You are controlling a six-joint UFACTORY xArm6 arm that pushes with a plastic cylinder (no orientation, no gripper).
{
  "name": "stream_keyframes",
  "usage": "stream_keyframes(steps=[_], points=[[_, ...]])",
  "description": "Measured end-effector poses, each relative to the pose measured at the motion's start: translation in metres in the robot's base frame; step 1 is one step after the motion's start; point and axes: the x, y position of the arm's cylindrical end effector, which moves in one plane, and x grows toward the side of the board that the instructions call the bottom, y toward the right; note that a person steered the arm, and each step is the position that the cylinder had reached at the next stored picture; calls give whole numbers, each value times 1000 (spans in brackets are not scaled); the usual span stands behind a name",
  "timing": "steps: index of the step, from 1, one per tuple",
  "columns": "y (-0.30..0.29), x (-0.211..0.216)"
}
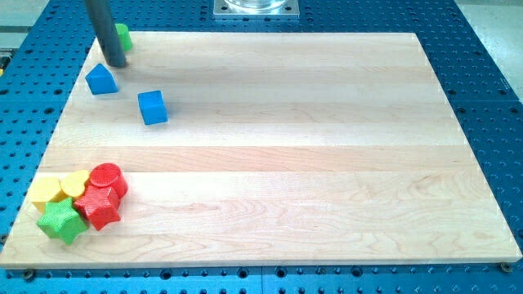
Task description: Move your hand to the top left corner
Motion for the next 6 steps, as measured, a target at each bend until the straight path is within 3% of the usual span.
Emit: stream_keyframes(steps=[1,3,6], points=[[-37,-18],[-46,-52],[-47,-56]])
